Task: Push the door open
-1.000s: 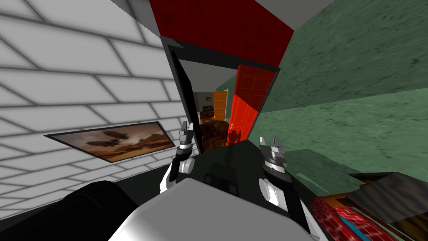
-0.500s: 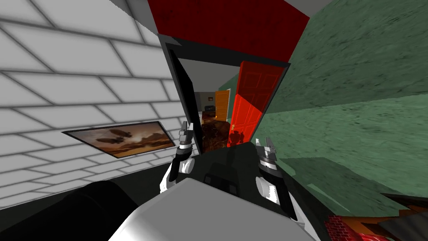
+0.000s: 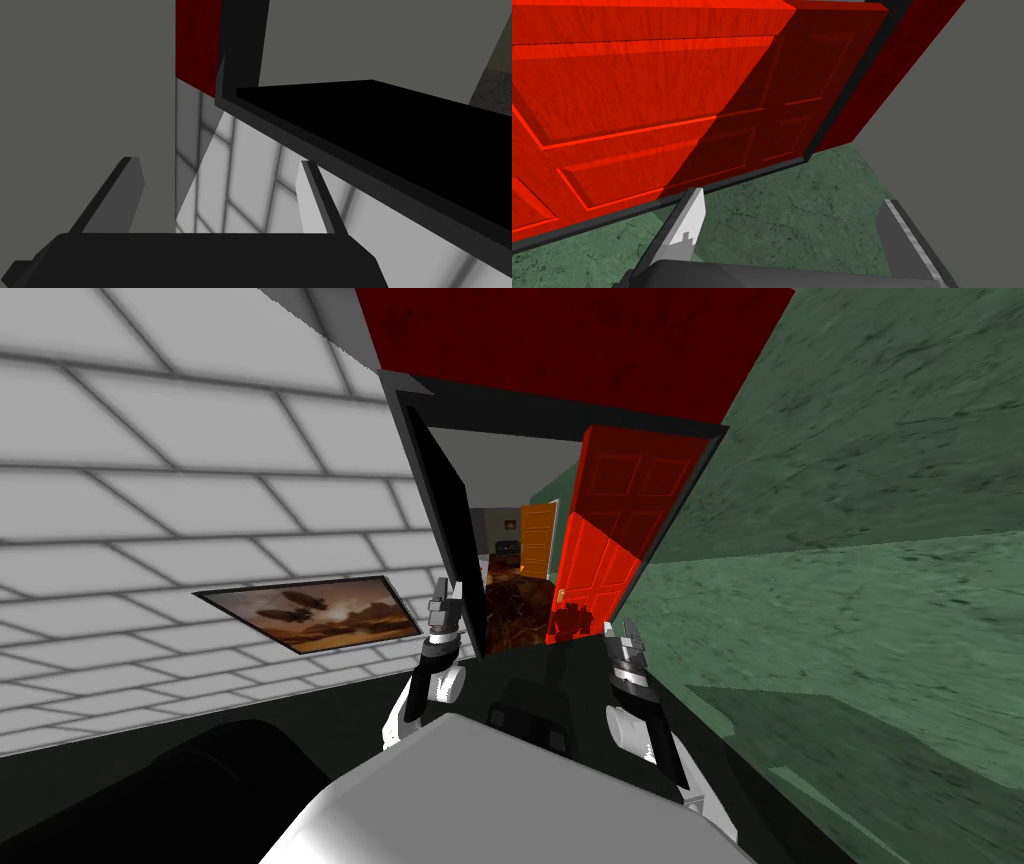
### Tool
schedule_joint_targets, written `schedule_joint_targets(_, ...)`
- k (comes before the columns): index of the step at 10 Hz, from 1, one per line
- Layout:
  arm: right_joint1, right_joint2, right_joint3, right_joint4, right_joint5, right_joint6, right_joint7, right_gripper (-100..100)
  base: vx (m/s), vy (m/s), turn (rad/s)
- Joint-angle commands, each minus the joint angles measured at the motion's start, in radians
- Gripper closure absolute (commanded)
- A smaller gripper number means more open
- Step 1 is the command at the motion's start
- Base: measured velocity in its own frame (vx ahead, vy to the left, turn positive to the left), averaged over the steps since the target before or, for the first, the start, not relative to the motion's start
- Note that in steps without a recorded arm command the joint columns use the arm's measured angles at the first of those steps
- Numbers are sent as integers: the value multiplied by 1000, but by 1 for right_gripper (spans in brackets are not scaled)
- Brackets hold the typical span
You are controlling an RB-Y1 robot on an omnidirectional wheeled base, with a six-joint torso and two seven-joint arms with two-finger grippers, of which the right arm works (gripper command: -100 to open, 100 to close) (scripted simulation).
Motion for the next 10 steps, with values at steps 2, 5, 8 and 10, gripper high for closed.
schedule_joint_targets(2,-21,-4,0,66,-2,-9,-1,-100,57,-50,50)
schedule_joint_targets(5,-49,-8,-1,135,-3,-18,0,-100,49,-60,83)
schedule_joint_targets(8,-92,-13,-1,229,-5,-31,1,-100,66,-83,138)
schedule_joint_targets(10,-107,-15,-1,274,-6,-35,1,-100,54,-65,60)
